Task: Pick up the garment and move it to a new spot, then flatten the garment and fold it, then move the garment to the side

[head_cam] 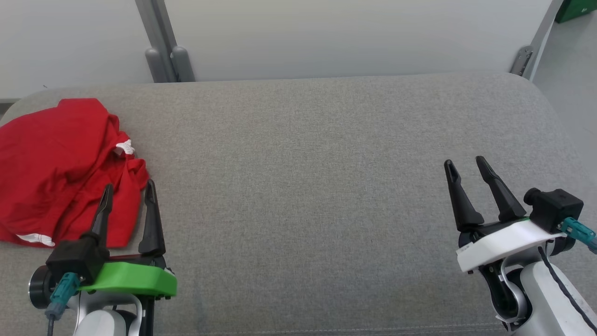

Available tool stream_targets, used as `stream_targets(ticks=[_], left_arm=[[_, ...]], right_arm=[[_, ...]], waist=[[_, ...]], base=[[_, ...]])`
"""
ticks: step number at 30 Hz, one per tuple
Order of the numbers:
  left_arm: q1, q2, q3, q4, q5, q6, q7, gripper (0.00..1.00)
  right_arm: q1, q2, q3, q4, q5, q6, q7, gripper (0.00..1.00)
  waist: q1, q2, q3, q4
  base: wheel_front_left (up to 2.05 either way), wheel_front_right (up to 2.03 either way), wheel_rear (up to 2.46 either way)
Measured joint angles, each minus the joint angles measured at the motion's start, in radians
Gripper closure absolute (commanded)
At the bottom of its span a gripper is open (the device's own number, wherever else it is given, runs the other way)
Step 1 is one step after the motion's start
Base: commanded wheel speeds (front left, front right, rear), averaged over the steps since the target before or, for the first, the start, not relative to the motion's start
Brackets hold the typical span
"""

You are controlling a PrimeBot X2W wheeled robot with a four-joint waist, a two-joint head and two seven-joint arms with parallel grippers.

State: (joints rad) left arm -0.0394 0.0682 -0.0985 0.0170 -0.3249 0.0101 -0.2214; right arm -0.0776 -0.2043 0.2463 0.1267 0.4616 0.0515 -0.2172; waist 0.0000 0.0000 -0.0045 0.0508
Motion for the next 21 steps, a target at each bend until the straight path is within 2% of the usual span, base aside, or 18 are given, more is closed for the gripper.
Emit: stream_targets(ticks=[9, 21], left_arm=[[0.011, -0.001, -0.002, -0.026, 0.124, 0.009, -0.031, 0.00], [0.028, -0.010, 0.010, -0.021, 0.132, 0.008, -0.031, 0.00]], right_arm=[[-0.001, -0.006, 0.017, -0.010, -0.116, 0.001, -0.031, 0.00], [-0.002, 0.000, 0.000, -0.011, -0.128, 0.012, -0.035, 0.00]], waist=[[0.0000, 0.0000, -0.007, 0.003], [0.0000, 0.0000, -0.016, -0.008]], base=[[0.00, 0.00, 0.00], [0.00, 0.00, 0.00]])
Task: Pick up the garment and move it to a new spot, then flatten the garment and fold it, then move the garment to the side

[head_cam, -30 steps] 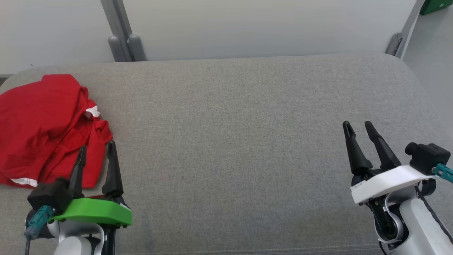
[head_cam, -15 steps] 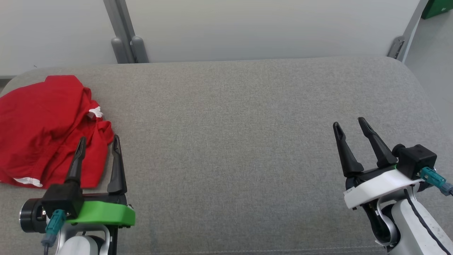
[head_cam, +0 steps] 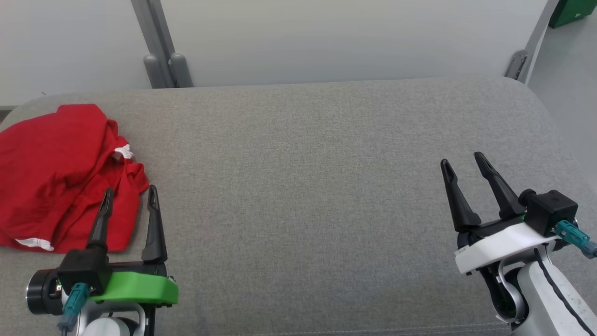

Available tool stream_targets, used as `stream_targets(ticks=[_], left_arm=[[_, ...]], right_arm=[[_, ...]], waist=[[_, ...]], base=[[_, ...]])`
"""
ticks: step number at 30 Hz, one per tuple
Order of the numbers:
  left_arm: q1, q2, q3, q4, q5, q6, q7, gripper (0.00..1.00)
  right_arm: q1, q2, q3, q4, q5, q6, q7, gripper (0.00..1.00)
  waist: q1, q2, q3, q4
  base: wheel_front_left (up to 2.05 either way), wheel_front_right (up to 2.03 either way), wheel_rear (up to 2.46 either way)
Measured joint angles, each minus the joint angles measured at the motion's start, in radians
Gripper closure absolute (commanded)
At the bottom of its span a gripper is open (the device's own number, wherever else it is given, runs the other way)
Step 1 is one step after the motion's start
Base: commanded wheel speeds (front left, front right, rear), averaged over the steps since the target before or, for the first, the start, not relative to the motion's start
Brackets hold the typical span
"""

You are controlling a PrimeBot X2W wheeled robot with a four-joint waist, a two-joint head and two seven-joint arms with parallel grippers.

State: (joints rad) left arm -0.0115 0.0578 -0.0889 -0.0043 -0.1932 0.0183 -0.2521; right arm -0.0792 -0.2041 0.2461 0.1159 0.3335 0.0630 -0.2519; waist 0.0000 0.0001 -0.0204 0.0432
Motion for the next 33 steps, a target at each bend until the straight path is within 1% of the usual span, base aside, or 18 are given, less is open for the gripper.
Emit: stream_targets(ticks=[11, 16, 23, 26, 33], left_arm=[[0.005, -0.002, 0.041, 0.062, -0.003, -0.007, 0.000, 0.00], [0.005, 0.024, 0.085, 0.095, -0.024, -0.009, 0.000, 0.00], [-0.010, 0.032, 0.100, 0.104, -0.033, -0.020, 0.000, 0.00], [-0.043, 0.032, 0.105, 0.111, -0.040, -0.028, 0.000, 0.00], [-0.106, 0.019, 0.089, 0.133, -0.049, -0.042, 0.000, 0.00]], right_arm=[[0.001, 0.012, -0.015, -0.007, -0.009, 0.014, 0.000, 0.00], [0.001, 0.021, -0.004, -0.011, -0.010, 0.025, 0.000, 0.00], [0.001, 0.032, 0.015, -0.030, -0.011, 0.034, 0.000, 0.00], [0.000, 0.031, 0.020, -0.035, -0.019, 0.041, 0.000, 0.00], [-0.025, 0.018, 0.018, -0.045, -0.030, 0.046, 0.000, 0.00]], waist=[[0.0000, 0.0000, 0.008, 0.006], [0.0000, -0.0001, 0.020, 0.020], [0.0000, 0.0000, 0.052, 0.043], [0.0000, 0.0000, 0.072, 0.057], [0.0000, 0.0000, 0.113, 0.129]], base=[[0.00, 0.00, 0.00], [0.00, 0.00, 0.00], [0.00, 0.00, 0.00], [0.00, 0.00, 0.00], [0.00, 0.00, 0.00]])
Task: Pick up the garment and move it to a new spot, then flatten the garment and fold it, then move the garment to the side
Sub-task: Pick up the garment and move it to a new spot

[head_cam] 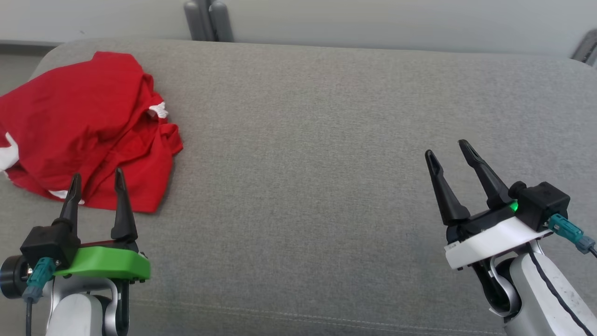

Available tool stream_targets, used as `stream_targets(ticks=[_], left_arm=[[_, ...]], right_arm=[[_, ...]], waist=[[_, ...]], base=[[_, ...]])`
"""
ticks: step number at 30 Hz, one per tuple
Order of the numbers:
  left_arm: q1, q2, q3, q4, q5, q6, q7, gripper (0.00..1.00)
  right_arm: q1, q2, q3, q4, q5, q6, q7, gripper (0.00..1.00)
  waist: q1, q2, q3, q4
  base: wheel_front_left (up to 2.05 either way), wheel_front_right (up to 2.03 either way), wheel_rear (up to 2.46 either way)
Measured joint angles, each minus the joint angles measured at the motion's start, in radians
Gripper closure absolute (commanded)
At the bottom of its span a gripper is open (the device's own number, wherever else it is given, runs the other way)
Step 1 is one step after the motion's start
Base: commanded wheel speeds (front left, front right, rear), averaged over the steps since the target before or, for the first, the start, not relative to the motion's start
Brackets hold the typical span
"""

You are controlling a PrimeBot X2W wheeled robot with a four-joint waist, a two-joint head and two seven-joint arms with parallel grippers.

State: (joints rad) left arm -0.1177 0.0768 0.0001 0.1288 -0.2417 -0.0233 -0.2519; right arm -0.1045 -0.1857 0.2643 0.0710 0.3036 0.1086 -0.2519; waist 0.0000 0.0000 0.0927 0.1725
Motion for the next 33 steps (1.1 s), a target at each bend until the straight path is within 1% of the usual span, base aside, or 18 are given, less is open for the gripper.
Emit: stream_targets(ticks=[2, 4, 5, 11, 13, 20, 24, 27, 33], left_arm=[[-0.010, -0.004, 0.000, 0.005, -0.002, 0.000, 0.000, 0.00], [-0.016, -0.007, 0.000, 0.019, -0.002, -0.004, 0.000, 0.00], [-0.016, -0.007, 0.000, 0.019, -0.002, -0.004, 0.000, 0.00], [-0.017, -0.017, -0.001, 0.038, -0.002, -0.005, 0.000, 0.00], [-0.017, -0.019, -0.001, 0.047, -0.002, -0.012, 0.000, 0.00], [-0.017, -0.020, 0.018, 0.063, -0.002, -0.012, 0.000, 0.00], [-0.015, -0.020, 0.035, 0.069, -0.002, -0.012, 0.000, 0.00], [-0.015, -0.020, 0.038, 0.068, -0.002, -0.012, 0.000, 0.00], [-0.014, -0.018, 0.064, 0.060, -0.002, -0.017, 0.000, 0.00]], right_arm=[[-0.003, -0.003, -0.002, 0.001, -0.002, 0.005, 0.000, 0.00], [-0.007, -0.003, -0.004, 0.001, -0.002, 0.005, 0.000, 0.00], [-0.007, -0.003, -0.004, 0.001, -0.002, 0.005, 0.000, 0.00], [-0.009, -0.003, -0.005, 0.007, -0.001, 0.005, 0.000, 0.00], [-0.009, -0.003, -0.005, 0.010, -0.001, 0.005, 0.000, 0.00], [-0.009, 0.012, 0.001, 0.025, -0.001, 0.006, 0.000, 0.00], [-0.009, 0.028, 0.018, 0.033, -0.001, 0.006, 0.000, 0.00], [-0.009, 0.030, 0.023, 0.033, -0.001, 0.014, 0.000, 0.00], [-0.009, 0.031, 0.032, 0.034, -0.001, 0.014, 0.000, 0.00]], waist=[[0.0000, 0.0000, 0.006, 0.022], [0.0000, 0.0000, 0.010, 0.046], [0.0000, 0.0000, 0.010, 0.046], [0.0000, 0.0000, 0.012, 0.117], [0.0000, 0.0000, 0.010, 0.140], [0.0000, 0.0000, -0.007, 0.205], [0.0000, 0.0000, -0.030, 0.218], [0.0000, 0.0000, -0.040, 0.221], [0.0000, 0.0000, -0.043, 0.202]], base=[[0.00, 0.00, 0.00], [0.00, 0.00, 0.00], [0.00, 0.00, 0.00], [0.00, 0.00, 0.00], [0.00, 0.00, 0.00], [0.00, 0.00, 0.00], [0.00, 0.00, 0.00], [0.00, 0.00, 0.00], [0.00, 0.00, 0.00]])
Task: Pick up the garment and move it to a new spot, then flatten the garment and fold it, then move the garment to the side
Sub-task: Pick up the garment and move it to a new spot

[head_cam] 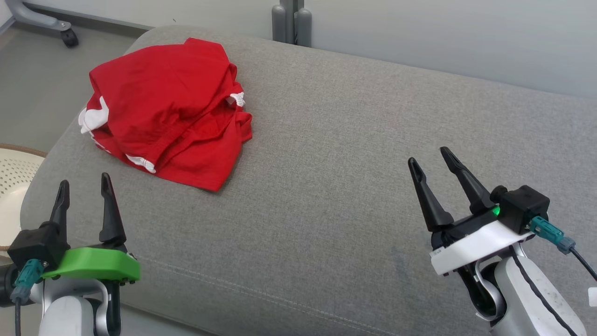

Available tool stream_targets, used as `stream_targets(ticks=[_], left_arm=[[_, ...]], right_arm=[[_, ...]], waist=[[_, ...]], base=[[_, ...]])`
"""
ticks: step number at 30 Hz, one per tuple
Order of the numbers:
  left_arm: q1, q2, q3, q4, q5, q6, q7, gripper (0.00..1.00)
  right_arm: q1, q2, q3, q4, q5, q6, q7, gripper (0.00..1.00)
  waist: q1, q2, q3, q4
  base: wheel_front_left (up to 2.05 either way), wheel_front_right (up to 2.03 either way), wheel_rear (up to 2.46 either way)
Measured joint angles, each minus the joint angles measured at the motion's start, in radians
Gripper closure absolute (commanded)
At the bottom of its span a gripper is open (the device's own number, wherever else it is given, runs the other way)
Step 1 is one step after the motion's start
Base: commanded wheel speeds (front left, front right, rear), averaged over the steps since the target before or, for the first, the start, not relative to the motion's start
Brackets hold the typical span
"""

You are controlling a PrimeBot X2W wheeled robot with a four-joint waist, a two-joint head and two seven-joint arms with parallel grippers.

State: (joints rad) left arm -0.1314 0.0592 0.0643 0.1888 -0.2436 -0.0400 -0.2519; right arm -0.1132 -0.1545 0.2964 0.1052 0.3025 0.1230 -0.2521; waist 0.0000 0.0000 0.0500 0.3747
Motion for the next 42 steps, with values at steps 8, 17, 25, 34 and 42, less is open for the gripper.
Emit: stream_targets(ticks=[8, 17, 25, 34, 42], left_arm=[[-0.013, 0.027, -0.004, 0.020, -0.004, -0.026, 0.000, 0.00], [-0.151, 0.085, 0.014, 0.097, -0.064, -0.052, 0.068, 0.00], [-0.251, 0.087, 0.097, 0.236, -0.201, -0.053, 0.205, 0.00], [-0.362, 0.135, 0.218, 0.389, -0.323, -0.046, 0.323, 0.00], [-0.409, 0.200, 0.291, 0.501, -0.369, -0.013, 0.373, 0.00]], right_arm=[[0.000, -0.006, 0.004, 0.000, 0.000, 0.000, 0.000, 0.00], [-0.012, -0.023, 0.025, -0.003, -0.006, 0.000, 0.000, 0.00], [-0.062, -0.047, 0.042, -0.013, -0.013, 0.000, 0.000, 0.00], [-0.104, -0.066, 0.048, -0.020, -0.013, 0.000, 0.000, 0.00], [-0.130, -0.066, 0.047, -0.031, -0.007, 0.000, 0.000, 0.00]], waist=[[0.0000, 0.0000, 0.015, -0.018], [0.0000, 0.0000, 0.063, -0.044], [0.0000, 0.0000, 0.117, -0.095], [0.0000, 0.0000, 0.165, -0.174], [0.0000, 0.0000, 0.197, -0.247]], base=[[0.00, 0.00, 0.00], [0.00, 0.00, 0.00], [0.00, 0.00, 0.00], [0.00, 0.00, 0.00], [0.00, 0.00, 0.00]])
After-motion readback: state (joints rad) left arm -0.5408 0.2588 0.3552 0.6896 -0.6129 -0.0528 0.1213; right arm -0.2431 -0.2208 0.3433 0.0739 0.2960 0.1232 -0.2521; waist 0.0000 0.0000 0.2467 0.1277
